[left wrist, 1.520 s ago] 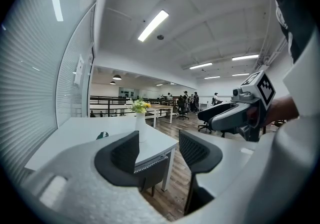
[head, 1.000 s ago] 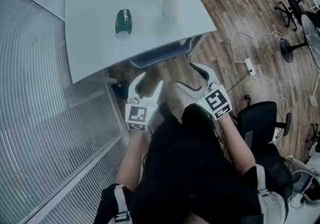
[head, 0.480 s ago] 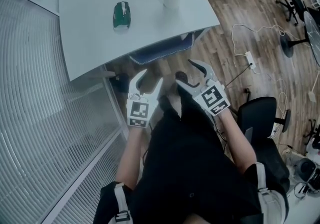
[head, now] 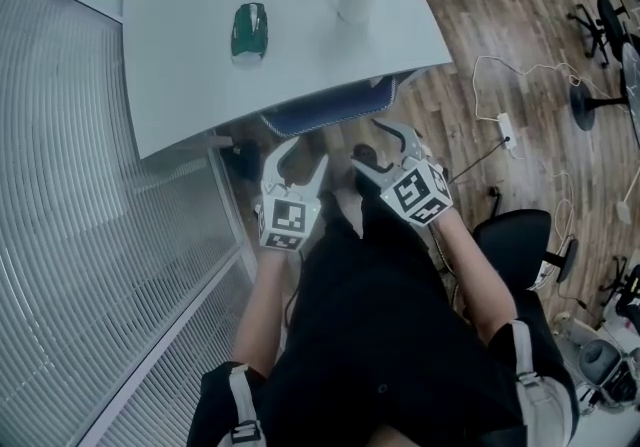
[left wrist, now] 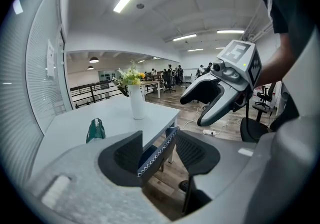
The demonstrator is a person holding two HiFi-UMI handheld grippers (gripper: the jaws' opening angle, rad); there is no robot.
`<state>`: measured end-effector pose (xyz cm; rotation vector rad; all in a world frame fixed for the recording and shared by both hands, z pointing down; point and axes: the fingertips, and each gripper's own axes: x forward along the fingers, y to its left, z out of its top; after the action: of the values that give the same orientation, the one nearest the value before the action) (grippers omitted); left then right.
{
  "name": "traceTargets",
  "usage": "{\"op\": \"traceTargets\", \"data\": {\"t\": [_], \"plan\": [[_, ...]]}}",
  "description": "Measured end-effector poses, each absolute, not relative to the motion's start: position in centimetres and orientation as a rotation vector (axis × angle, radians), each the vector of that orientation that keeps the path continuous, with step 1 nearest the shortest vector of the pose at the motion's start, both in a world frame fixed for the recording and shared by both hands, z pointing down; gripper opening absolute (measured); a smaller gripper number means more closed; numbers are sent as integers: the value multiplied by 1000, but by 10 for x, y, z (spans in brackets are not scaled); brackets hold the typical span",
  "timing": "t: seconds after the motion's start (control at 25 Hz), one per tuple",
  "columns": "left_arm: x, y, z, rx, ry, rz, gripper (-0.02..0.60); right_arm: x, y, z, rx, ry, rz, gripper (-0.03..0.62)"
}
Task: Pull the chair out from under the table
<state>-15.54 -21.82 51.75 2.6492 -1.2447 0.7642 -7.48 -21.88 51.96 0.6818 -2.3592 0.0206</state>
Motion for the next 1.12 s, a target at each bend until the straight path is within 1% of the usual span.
{"op": "traceTargets", "data": {"t": [0.24,0.52,1.08,1.12], "plan": [[-148,-231,536,2597,-1211,809,213,-66,-235,544,590,-2327,37,321],[-136,-245,565,2574,-1168,938,212,-60,-253,577,472,-2278,-4,321],[-125,-257,618,2570,-1062,1289,199,-46,-265,629,305,-2168,-113,317],[-125,-258,621,2568,-1054,1307,199,-45,-266,633,297,-2157,-127,307]]}}
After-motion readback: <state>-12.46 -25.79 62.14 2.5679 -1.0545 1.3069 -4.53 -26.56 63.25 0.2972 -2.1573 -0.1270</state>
